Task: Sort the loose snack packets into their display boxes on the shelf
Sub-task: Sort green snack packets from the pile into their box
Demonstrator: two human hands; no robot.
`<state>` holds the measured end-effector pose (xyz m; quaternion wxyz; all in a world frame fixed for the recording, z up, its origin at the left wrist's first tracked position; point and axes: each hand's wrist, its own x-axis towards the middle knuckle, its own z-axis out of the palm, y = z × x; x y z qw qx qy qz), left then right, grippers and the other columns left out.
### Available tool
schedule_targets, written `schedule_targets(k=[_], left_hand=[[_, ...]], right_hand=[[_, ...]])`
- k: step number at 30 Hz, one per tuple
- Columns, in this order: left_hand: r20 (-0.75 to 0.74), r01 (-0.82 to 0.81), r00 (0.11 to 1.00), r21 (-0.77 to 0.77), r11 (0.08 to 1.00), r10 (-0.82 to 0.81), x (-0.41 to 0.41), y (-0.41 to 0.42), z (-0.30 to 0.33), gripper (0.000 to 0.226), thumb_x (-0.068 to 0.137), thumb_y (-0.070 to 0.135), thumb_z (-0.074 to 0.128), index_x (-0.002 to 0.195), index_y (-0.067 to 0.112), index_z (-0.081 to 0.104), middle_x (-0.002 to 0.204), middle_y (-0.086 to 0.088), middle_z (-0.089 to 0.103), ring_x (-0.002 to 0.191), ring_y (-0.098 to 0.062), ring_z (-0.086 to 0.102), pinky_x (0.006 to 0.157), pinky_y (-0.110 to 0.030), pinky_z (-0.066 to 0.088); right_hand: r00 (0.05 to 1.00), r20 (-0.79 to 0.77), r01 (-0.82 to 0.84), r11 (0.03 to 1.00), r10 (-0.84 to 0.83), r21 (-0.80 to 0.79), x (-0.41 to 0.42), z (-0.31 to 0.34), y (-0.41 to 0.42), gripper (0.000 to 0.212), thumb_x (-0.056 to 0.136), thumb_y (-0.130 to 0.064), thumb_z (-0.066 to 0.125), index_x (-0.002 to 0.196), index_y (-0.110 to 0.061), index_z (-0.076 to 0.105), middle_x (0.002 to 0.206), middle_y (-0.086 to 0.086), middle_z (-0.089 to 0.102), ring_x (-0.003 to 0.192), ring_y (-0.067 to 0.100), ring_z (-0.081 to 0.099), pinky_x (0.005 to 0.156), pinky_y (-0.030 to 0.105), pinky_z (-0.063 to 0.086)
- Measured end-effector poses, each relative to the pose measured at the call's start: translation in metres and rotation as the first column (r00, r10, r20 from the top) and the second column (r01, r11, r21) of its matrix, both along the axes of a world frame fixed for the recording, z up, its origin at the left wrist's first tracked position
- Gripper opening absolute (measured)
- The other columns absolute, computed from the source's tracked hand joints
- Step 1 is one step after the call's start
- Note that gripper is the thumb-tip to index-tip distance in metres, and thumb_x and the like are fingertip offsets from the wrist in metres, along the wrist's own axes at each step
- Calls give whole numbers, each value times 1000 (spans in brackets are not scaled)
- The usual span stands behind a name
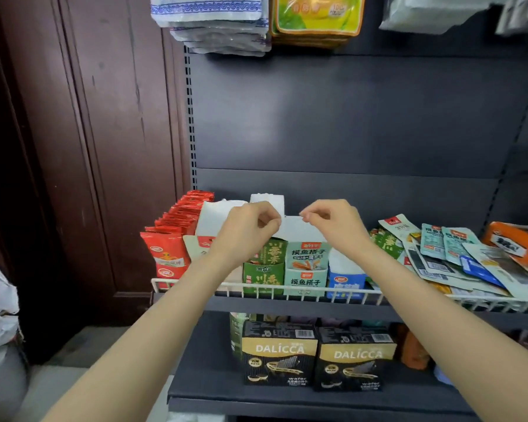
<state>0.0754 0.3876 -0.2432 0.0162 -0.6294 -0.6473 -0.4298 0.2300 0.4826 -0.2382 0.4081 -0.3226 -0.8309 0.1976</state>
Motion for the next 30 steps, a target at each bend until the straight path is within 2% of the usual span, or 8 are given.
schedule_targets(k=[3,6,12,14,18,23,25,30], left_hand=[[63,200,978,-31,979,-198,51,18,-4,8,91,20,58,92,22,66,83,10,65,72,3,57,64,-5,42],[111,336,939,-86,938,-326,101,44,-12,8,92,19,58,94,23,65,86,9,66,78,-2,60,70,-13,47],[-14,257,958,-401,879,-287,183,110,-42,28,94,17,49,118,6,56,118,-11,61,111,-24,55,90,-30,42],[-13,232,960,-519,823,-279,199,132,-55,8,94,18,48,97,12,51,96,-6,56,93,-22,56,77,-33,43],[-74,64,986,-648,759,-146,214,158,-66,25,96,21,47,75,9,43,73,-5,42,73,-20,46,54,-32,33],[-82,-40,997,-609,792,-13,213,175,-72,34,89,10,58,64,12,35,65,-1,38,60,-15,41,44,-22,28],[-18,-31,1000,-544,839,26,211,181,-74,35,88,4,56,61,12,34,64,-2,40,67,-19,46,47,-24,30],[54,-11,998,-272,962,27,215,173,-54,19,92,1,46,85,-2,63,89,-11,65,80,-23,55,61,-30,43]], right_hand=[[995,27,98,995,-98,-5,42,-19,20,18,91,-14,57,98,-16,73,96,-6,70,91,10,62,78,21,42],[978,123,170,985,-166,-21,87,-41,45,21,91,-13,56,106,-14,70,106,0,69,99,15,60,78,25,41],[886,355,356,928,-299,-107,163,-72,94,34,89,-14,57,123,-10,60,123,9,61,110,22,54,81,25,37],[843,427,415,901,-327,-129,180,-79,105,43,89,-15,57,130,-6,53,136,15,50,126,28,45,98,32,36],[809,496,443,882,-315,-162,199,-86,113,53,91,-22,58,140,-13,41,150,15,30,138,30,25,109,31,23],[790,561,422,884,-248,-203,203,-91,121,54,89,-25,60,138,-7,44,143,13,45,133,27,39,100,30,34],[786,566,425,882,-248,-204,203,-90,123,56,89,-25,60,139,-7,43,142,13,46,132,28,40,101,31,35],[903,361,331,912,-231,-244,200,-78,123,61,89,-18,60,144,-13,33,149,7,36,136,24,33,106,30,30]])
